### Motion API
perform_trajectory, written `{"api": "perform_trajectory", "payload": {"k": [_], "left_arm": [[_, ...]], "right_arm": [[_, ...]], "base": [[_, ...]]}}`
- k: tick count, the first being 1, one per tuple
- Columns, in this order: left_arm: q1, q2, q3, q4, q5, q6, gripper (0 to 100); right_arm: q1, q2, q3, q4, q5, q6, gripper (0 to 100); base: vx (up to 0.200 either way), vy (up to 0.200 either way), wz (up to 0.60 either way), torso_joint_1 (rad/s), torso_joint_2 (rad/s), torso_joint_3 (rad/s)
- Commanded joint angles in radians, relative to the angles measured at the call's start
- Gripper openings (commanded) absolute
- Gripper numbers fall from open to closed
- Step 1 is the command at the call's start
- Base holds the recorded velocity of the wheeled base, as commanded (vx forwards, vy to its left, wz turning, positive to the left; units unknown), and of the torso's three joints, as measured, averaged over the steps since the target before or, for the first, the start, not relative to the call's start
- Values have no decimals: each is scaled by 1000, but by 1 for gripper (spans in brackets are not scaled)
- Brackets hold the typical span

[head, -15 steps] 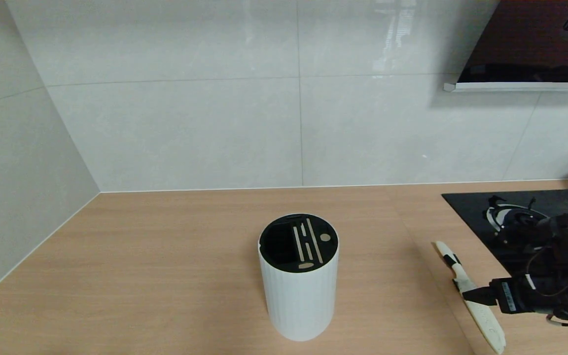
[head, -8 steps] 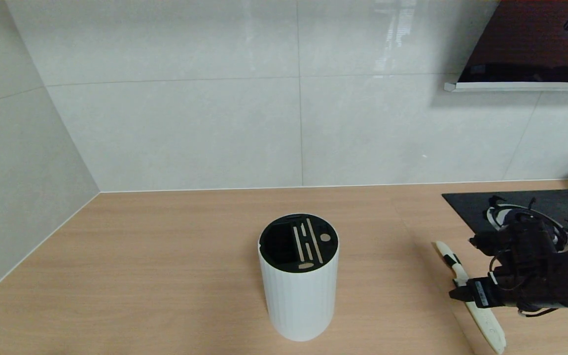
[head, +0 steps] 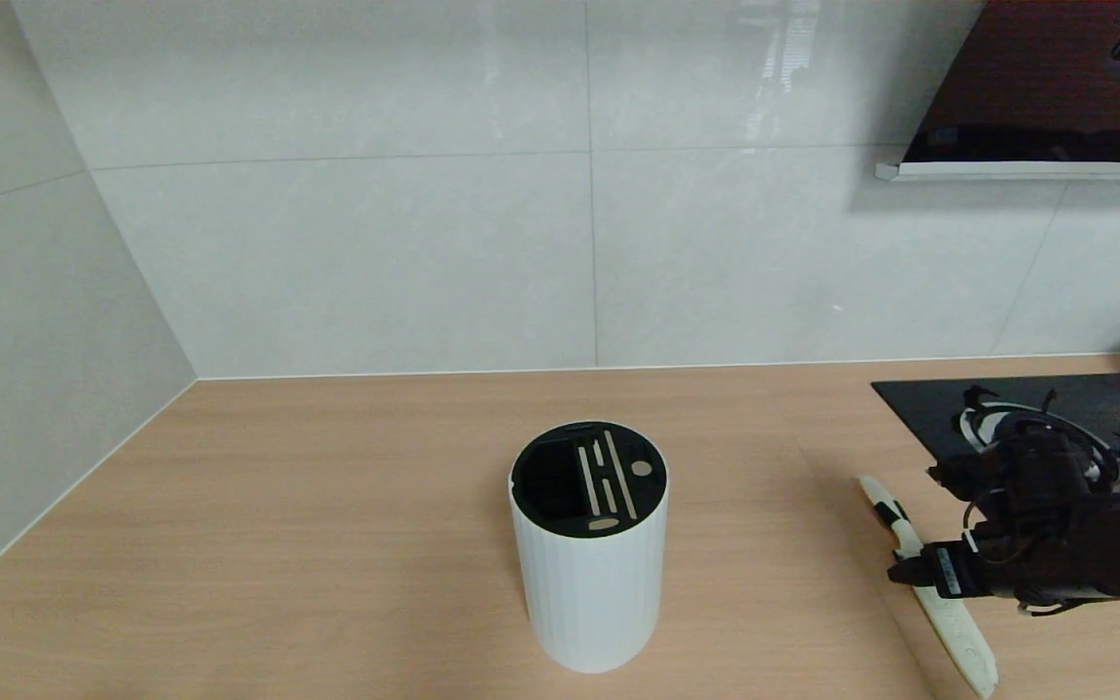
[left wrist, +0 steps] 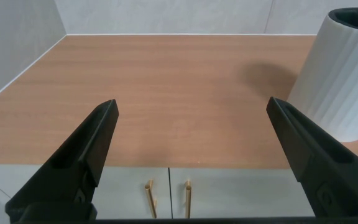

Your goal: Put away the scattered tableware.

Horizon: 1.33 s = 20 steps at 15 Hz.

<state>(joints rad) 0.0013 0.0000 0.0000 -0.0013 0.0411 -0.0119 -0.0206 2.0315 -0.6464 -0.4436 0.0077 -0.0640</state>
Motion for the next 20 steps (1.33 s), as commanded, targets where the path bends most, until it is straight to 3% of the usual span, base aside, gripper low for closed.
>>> {"api": "perform_trajectory", "payload": {"k": [1,20], "left_arm": [[0,0,0,0,0,0,100],[0,0,0,0,0,0,100]], "right_arm": [[-7,13,-13,0,6,1,100],[-2,88,-45,-66,35,9,100]], "base": [[0,0,0,0,0,0],[0,0,0,0,0,0]]}}
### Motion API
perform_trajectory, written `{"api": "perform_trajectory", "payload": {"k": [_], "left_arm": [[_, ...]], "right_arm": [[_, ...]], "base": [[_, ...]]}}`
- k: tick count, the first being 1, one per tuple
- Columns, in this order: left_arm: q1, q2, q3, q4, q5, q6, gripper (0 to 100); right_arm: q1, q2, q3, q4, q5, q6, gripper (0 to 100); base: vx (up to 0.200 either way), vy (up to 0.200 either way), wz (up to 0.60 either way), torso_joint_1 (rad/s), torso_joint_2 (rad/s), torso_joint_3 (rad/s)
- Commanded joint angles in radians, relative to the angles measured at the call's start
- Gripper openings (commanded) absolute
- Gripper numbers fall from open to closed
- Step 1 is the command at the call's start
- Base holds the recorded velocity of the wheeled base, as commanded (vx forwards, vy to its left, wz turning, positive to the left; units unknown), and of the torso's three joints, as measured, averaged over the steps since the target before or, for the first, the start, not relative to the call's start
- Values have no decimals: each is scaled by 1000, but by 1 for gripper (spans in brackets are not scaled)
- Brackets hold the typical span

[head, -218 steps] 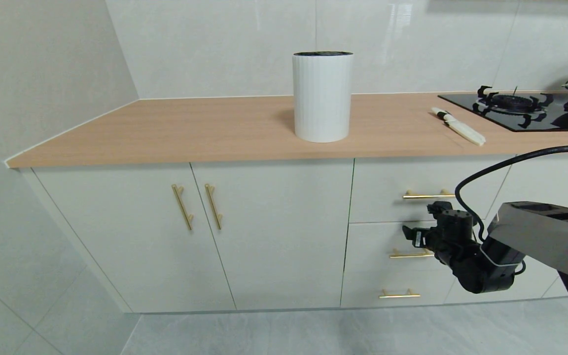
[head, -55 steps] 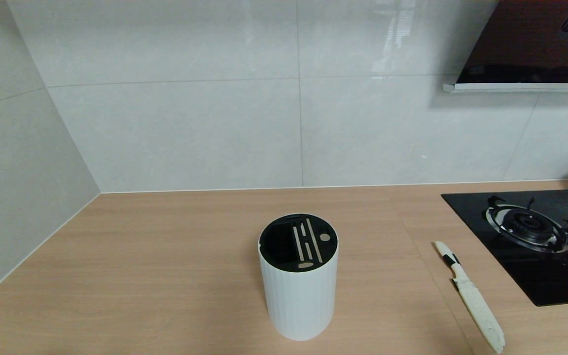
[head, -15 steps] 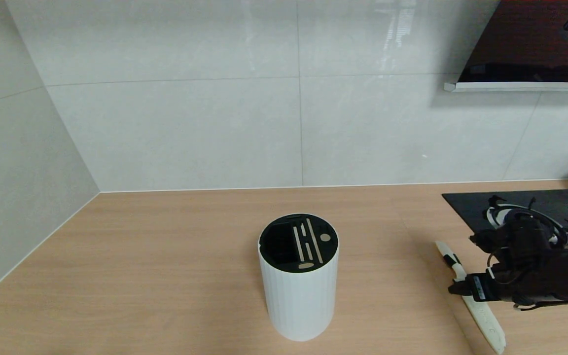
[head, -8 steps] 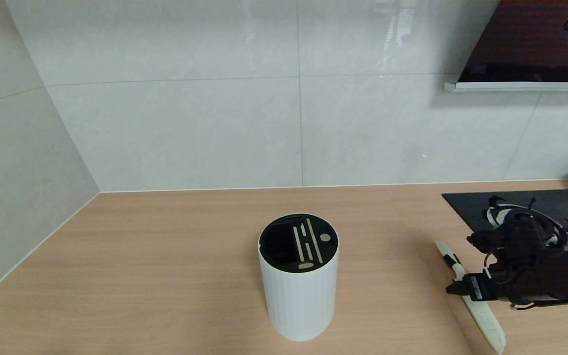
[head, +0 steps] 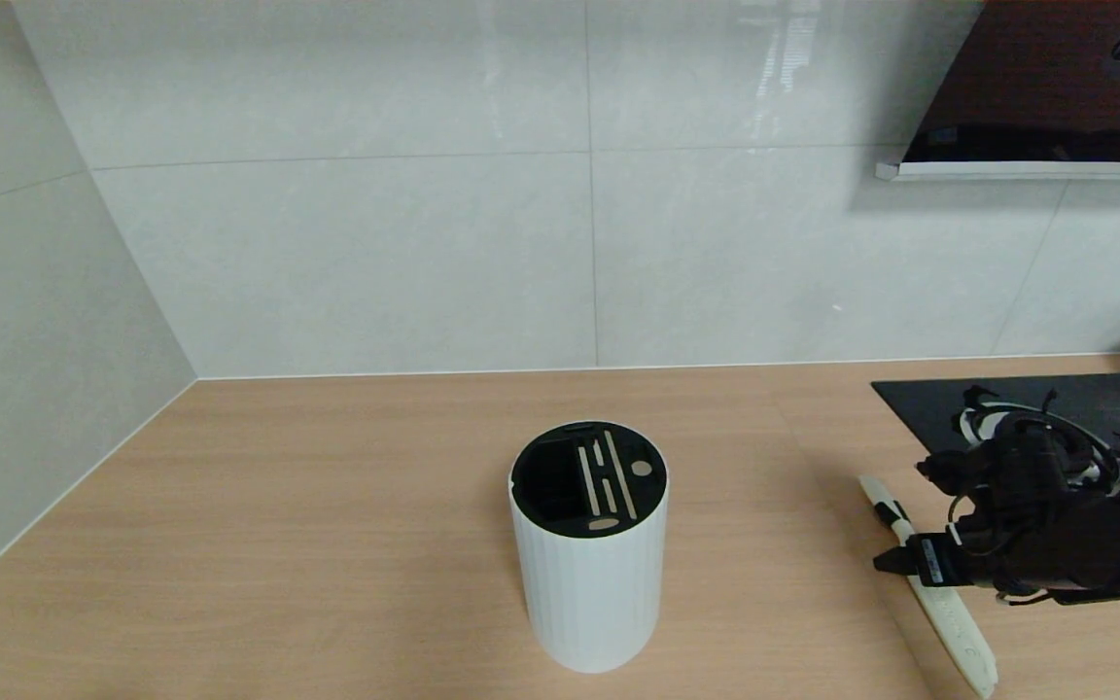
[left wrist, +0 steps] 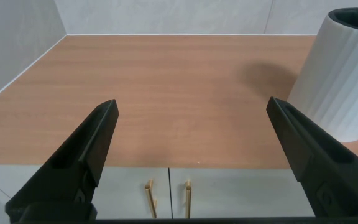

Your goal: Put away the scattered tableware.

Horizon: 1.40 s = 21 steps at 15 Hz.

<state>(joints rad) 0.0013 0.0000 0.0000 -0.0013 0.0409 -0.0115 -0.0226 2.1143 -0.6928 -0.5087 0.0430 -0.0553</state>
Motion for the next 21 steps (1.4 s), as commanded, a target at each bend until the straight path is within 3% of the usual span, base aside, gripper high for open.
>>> {"api": "perform_trajectory", "payload": {"k": [1,14,15,21], "left_arm": [[0,0,0,0,1,-1,100],[0,0,0,0,1,-1,100],[0,0,0,0,1,-1,100],[-1,0,0,0,1,-1,100]], "right_arm": [[1,6,-1,-1,0,0,100],[0,41,-4,-19,-5,3,100],[0,46,-2,-25,-5,3,0],[0,43,12,-30,-6,3,0]], "base": [[0,0,0,0,0,0],[0,0,0,0,0,0],[0,0,0,0,0,0],[0,0,0,0,0,0]]}}
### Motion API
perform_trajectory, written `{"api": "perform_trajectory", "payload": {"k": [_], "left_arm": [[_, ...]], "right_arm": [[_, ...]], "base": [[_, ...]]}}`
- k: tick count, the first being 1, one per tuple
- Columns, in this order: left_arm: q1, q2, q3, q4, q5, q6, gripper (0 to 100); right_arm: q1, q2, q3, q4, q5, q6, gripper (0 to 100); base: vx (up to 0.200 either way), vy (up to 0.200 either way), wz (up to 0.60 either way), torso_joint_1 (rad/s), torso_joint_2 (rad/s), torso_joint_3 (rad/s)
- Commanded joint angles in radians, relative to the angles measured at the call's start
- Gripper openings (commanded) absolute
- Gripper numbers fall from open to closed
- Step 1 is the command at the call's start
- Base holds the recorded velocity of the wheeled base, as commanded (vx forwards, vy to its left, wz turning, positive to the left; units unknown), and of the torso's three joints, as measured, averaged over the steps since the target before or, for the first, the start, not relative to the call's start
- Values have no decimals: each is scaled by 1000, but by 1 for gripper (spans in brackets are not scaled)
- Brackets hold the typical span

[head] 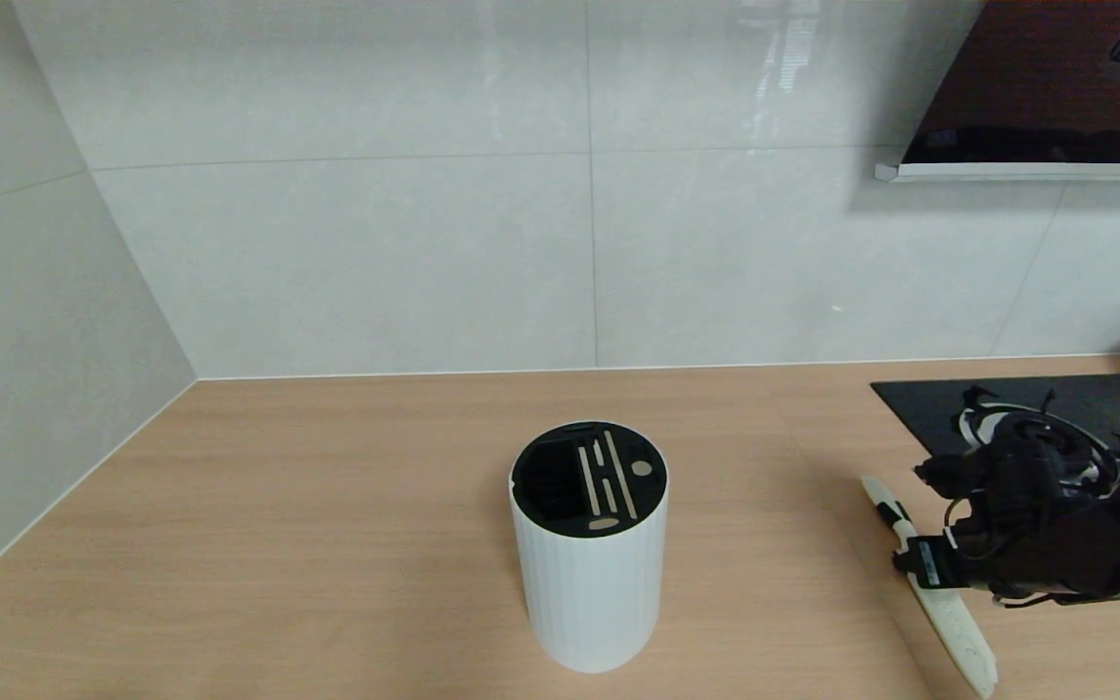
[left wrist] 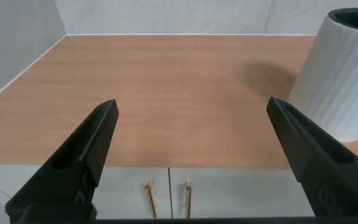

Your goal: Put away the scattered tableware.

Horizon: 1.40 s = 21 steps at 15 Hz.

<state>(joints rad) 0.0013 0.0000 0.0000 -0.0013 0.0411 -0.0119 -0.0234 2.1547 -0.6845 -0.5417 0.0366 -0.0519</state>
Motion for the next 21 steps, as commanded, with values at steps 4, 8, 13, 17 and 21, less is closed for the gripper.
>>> {"api": "perform_trajectory", "payload": {"k": [4,8,13,17,21], "left_arm": [[-1,0,0,0,0,0,100],[0,0,0,0,0,0,100],[0,0,0,0,-1,4,100],[-1,0,-9,-3,-9,36,100],[-18,199,-288,84,-202,27,100]], "right_arm": [[0,-10,5,2,0,0,0],[0,-180,31,2,3,41,0],[117,-524,85,3,0,106,0],[316,-700,75,9,-87,104,0],[422,-723,46,2,-112,107,0]], "base": [[0,0,0,0,0,0],[0,0,0,0,0,0],[0,0,0,0,0,0],[0,0,0,0,0,0],[0,0,0,0,0,0]]}}
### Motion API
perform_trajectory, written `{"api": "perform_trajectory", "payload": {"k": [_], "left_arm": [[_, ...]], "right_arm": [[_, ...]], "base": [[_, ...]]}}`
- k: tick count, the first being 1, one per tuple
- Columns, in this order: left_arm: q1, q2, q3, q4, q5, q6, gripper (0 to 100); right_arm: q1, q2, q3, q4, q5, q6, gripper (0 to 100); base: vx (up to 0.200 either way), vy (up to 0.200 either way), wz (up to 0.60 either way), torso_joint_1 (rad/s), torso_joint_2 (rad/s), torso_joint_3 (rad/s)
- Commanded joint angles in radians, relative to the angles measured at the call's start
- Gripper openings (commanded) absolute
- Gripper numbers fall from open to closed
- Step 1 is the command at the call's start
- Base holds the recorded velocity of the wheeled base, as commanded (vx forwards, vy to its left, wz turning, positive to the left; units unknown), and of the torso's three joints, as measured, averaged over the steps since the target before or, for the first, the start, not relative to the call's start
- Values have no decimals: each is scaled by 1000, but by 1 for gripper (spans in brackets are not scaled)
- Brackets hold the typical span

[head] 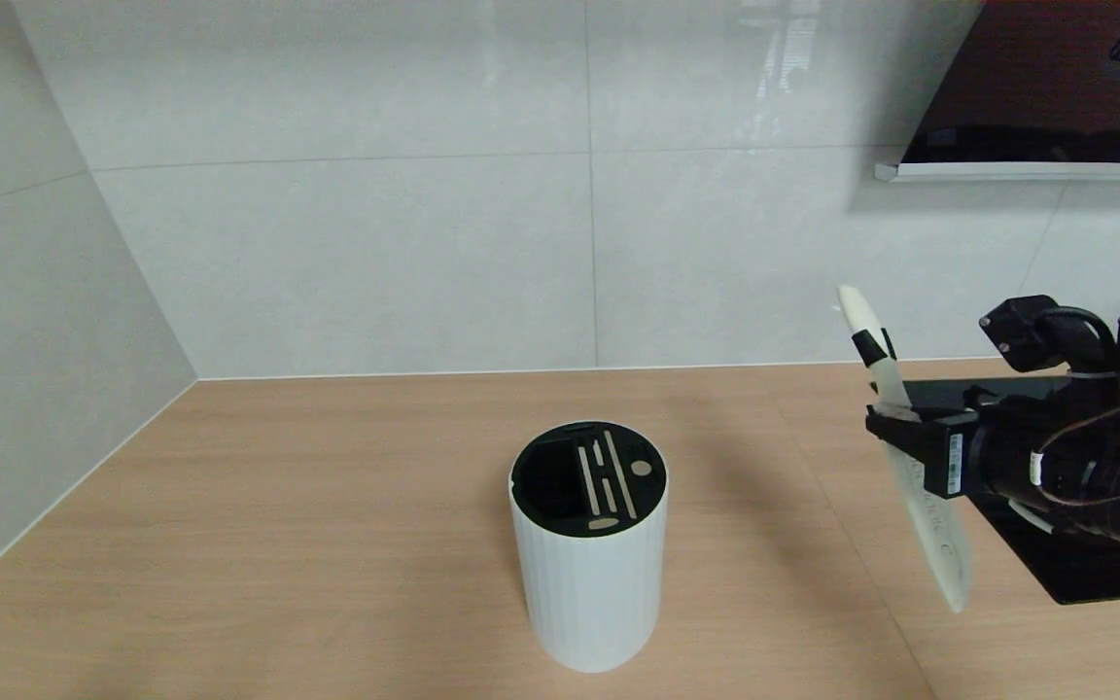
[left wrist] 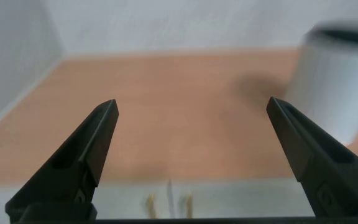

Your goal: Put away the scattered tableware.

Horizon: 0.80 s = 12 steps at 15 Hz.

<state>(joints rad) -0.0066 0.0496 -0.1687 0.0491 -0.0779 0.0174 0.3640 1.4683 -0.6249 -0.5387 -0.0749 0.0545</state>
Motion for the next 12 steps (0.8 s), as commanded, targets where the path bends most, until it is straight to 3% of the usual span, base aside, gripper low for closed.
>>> {"api": "perform_trajectory", "payload": {"k": [1,2,4,5,6,7,8,9,10,11,12], "left_arm": [[-10,309,-196,26,-189,1,100],[-10,447,-275,21,-269,-2,100],[-19,609,-348,-12,-319,-17,100],[-108,796,-391,-141,-332,-36,100],[-162,926,-397,-250,-315,-37,100],[-168,1050,-405,-368,-295,-30,100],[-184,1162,-422,-502,-293,-42,100],[-202,1241,-434,-589,-296,-77,100],[-230,1291,-445,-646,-304,-131,100],[-305,1365,-469,-721,-347,-287,100],[-335,1415,-497,-784,-402,-404,100]], "right_arm": [[67,-37,-27,-3,0,1,0],[107,-40,-36,-3,-3,-1,0],[151,-46,-42,-4,-3,-2,0],[207,-49,-49,-18,-5,-2,0],[233,-45,-56,-24,-5,-4,0],[254,-34,-78,-24,-3,-5,0],[277,-16,-93,-24,-5,-12,0],[291,-3,-107,-24,-5,-19,0],[305,12,-111,-24,-5,-21,0],[325,33,-110,-24,-5,-19,0],[329,58,-107,-24,-3,-18,0]], "base": [[0,0,0,0,0,0],[0,0,0,0,0,0],[0,0,0,0,0,0],[0,0,0,0,0,0],[0,0,0,0,0,0],[0,0,0,0,0,0],[0,0,0,0,0,0],[0,0,0,0,0,0],[0,0,0,0,0,0],[0,0,0,0,0,0],[0,0,0,0,0,0]]}}
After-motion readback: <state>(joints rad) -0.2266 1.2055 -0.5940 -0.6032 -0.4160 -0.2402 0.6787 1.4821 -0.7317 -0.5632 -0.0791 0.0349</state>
